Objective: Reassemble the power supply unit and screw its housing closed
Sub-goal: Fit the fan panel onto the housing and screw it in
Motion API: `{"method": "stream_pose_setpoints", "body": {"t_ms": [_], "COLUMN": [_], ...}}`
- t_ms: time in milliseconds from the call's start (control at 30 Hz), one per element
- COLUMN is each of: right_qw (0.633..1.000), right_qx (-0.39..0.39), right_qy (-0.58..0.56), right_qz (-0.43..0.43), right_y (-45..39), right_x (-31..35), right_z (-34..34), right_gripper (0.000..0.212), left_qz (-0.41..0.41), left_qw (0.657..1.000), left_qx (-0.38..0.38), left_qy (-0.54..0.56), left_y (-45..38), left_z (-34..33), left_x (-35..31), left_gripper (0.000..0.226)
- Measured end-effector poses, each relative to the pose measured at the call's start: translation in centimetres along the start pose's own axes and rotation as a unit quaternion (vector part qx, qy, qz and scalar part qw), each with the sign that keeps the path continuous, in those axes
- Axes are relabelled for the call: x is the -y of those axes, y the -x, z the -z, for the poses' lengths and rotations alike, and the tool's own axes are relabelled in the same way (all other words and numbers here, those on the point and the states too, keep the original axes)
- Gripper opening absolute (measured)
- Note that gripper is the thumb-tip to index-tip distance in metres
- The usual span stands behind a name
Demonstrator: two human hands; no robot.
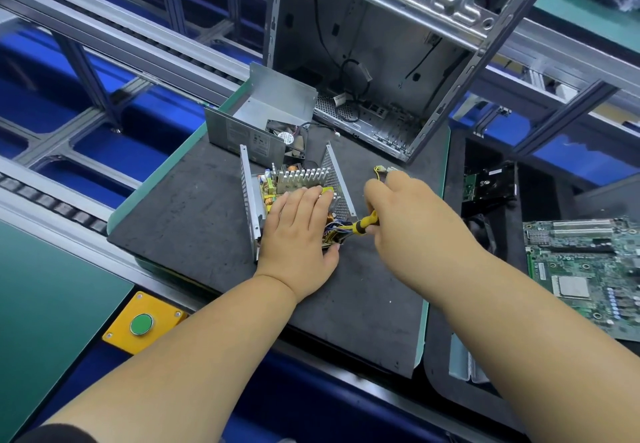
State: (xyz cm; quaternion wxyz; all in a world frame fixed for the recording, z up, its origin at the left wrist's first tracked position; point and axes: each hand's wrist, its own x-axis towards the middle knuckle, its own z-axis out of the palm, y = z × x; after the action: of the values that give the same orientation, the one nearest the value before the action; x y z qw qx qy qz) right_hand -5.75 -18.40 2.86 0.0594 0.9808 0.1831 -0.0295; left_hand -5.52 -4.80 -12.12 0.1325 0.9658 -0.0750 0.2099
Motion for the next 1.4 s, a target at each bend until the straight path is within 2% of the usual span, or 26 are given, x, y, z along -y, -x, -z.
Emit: {"method": "stream_pose_setpoints", "body": {"t_ms": [100,400,600,1200,1400], "right_qw": [1.000,0.992,0.999,0.996,0.998], "right_qx": [-0.008,0.074,0.040,0.047,0.045], "right_qy": [0.012,0.073,0.029,0.055,0.032], "right_qz": [-0.003,-0.077,-0.005,-0.060,-0.001], "right_y": [-0.3,-1.0,0.3,-0.8,-0.2], "right_x": [-0.2,0.2,0.5,0.5,0.1], "right_z": [0.3,-0.4,0.1,-0.3,0.1], "right_gripper": [0.026,0.047,0.032,0.023,0.024], "left_qz": [0.004,0.003,0.007,0.001,0.001], "left_qw": [1.000,1.000,1.000,1.000,1.000], "left_qx": [0.010,0.007,0.006,-0.002,-0.009], "left_qy": [0.000,0.004,0.001,0.001,0.000], "left_y": [0.0,0.0,0.0,0.0,0.0], "left_z": [0.0,-0.1,-0.1,-0.3,-0.4], "left_x": [-0.1,-0.1,-0.1,0.2,0.1], "left_gripper": [0.079,0.079,0.080,0.078,0.080]}}
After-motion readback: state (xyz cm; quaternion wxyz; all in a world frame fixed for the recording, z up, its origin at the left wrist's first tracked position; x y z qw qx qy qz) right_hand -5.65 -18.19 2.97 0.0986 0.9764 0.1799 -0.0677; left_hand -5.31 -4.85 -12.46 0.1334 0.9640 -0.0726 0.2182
